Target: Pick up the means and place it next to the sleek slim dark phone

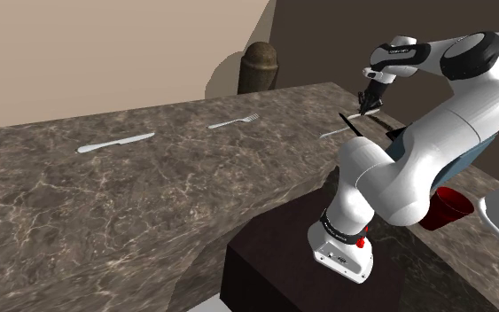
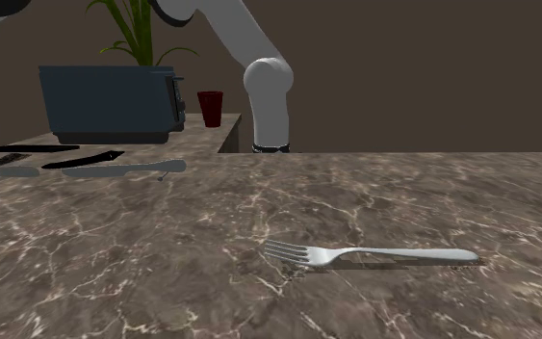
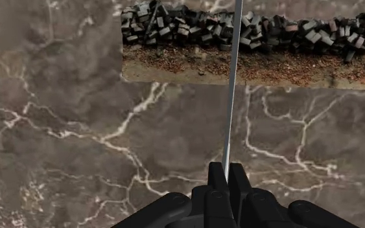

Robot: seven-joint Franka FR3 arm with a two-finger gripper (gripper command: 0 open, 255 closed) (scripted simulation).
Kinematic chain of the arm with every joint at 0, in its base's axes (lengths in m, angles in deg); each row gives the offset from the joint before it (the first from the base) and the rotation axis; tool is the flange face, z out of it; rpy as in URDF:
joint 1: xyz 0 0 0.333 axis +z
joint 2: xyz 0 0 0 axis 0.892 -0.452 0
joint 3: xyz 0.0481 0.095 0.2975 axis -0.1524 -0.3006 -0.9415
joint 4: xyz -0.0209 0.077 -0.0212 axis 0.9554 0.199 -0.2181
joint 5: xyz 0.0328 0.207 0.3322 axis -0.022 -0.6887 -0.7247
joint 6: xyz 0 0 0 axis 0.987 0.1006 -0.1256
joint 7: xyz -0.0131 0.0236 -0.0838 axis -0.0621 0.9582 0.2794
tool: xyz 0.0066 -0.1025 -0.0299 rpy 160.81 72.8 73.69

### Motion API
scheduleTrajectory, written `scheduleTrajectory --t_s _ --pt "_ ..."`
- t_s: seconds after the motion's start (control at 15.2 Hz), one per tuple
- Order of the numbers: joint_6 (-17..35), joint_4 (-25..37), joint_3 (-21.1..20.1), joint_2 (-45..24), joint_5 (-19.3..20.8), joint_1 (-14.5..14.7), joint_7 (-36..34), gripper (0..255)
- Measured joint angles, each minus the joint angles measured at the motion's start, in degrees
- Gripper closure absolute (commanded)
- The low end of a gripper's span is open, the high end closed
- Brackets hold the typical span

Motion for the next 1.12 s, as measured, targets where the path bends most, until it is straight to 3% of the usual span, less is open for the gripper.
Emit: scheduleTrajectory --t_s 0.07,0.13,0.53,0.86,1.12 --pt "0.0 0.0 0.0 0.0 0.0 0.0 0.0 255" --pt "0.0 0.0 0.0 0.0 0.0 0.0 0.0 0" --pt "0.0 0.0 0.0 0.0 0.0 0.0 0.0 0" --pt "-5.0 3.9 -1.9 -2.0 -2.3 -0.4 1.5 0" --pt "-5.6 4.4 -2.2 -2.3 -2.6 -0.5 1.7 0"
